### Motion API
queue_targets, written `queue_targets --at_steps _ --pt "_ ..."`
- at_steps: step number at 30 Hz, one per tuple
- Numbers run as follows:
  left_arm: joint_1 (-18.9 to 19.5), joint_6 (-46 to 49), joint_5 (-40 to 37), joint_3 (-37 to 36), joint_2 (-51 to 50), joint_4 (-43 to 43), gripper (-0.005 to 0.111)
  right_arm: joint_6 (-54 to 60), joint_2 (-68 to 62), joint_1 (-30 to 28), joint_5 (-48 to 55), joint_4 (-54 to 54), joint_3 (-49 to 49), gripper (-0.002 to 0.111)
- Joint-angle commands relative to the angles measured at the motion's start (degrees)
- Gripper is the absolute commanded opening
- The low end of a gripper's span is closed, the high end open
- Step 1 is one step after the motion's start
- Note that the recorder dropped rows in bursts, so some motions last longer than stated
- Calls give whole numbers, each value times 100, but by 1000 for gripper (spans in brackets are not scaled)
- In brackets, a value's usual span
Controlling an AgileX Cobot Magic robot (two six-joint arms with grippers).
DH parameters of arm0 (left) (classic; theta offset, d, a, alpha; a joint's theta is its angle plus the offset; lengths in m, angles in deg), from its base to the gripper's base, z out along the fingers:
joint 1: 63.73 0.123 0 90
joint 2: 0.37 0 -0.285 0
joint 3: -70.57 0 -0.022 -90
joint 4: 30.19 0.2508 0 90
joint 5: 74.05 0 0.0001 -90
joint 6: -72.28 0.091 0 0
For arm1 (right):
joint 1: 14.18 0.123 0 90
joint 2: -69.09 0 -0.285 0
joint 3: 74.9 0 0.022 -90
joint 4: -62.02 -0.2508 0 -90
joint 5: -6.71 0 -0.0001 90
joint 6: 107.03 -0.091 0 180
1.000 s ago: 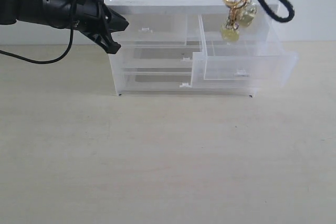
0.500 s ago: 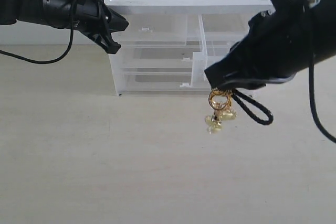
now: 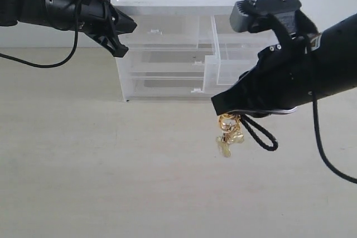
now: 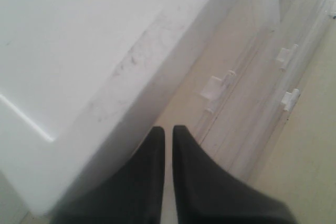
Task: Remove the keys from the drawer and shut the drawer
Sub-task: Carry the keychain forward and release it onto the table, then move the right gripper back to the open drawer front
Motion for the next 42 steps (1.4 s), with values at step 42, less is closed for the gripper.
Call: queue_targets --at_steps 42 --pt "12 -28 430 85 50 -223 4 -2367 680 -339 -3357 2408 -1981 34"
